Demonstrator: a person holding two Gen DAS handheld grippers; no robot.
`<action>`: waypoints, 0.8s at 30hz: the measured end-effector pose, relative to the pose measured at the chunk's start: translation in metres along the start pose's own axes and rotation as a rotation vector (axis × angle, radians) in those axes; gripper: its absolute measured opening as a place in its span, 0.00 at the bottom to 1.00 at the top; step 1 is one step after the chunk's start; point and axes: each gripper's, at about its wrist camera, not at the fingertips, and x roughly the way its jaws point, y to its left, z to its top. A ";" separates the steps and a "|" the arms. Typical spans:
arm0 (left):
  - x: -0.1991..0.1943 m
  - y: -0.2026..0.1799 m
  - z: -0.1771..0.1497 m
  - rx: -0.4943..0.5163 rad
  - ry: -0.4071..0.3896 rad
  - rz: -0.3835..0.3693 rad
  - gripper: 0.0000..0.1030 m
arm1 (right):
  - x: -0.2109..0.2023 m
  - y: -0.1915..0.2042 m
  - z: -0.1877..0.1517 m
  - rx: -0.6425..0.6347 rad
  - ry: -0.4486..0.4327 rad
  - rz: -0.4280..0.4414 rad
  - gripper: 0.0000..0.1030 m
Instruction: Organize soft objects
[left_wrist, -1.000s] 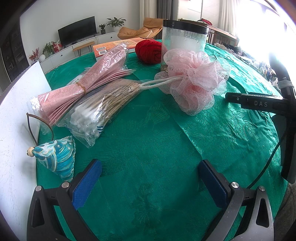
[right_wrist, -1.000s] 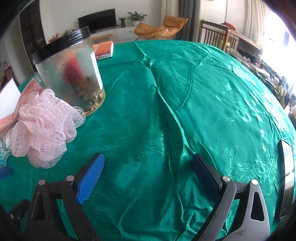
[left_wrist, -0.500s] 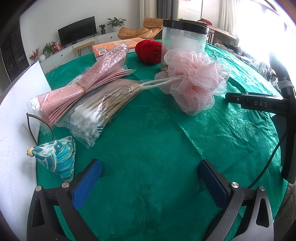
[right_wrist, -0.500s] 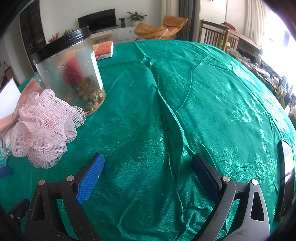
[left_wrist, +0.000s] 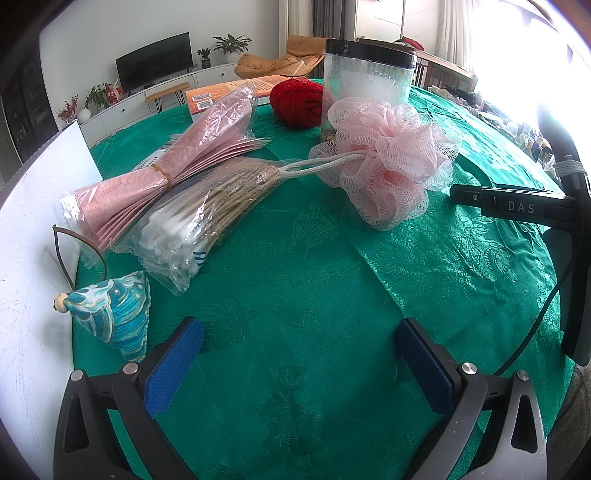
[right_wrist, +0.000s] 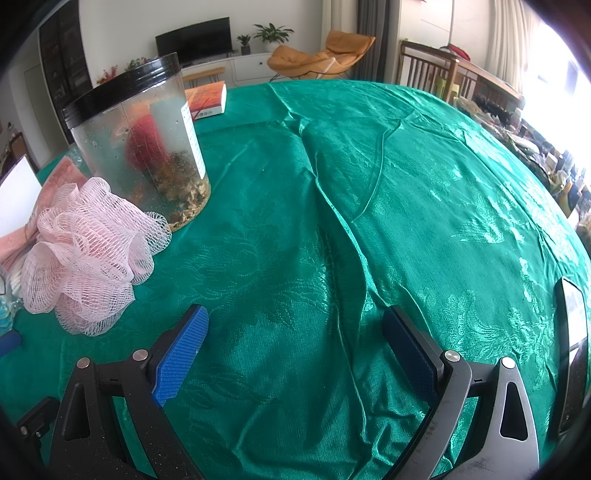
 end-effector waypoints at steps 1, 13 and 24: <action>0.000 0.000 0.000 0.000 0.000 0.000 1.00 | 0.000 0.000 0.000 0.000 0.000 0.000 0.94; 0.000 0.000 0.000 0.000 0.000 0.000 1.00 | 0.000 0.000 0.000 0.000 0.000 0.000 0.94; 0.001 0.000 0.002 -0.011 0.002 0.009 1.00 | 0.000 0.000 0.000 0.000 0.000 0.000 0.94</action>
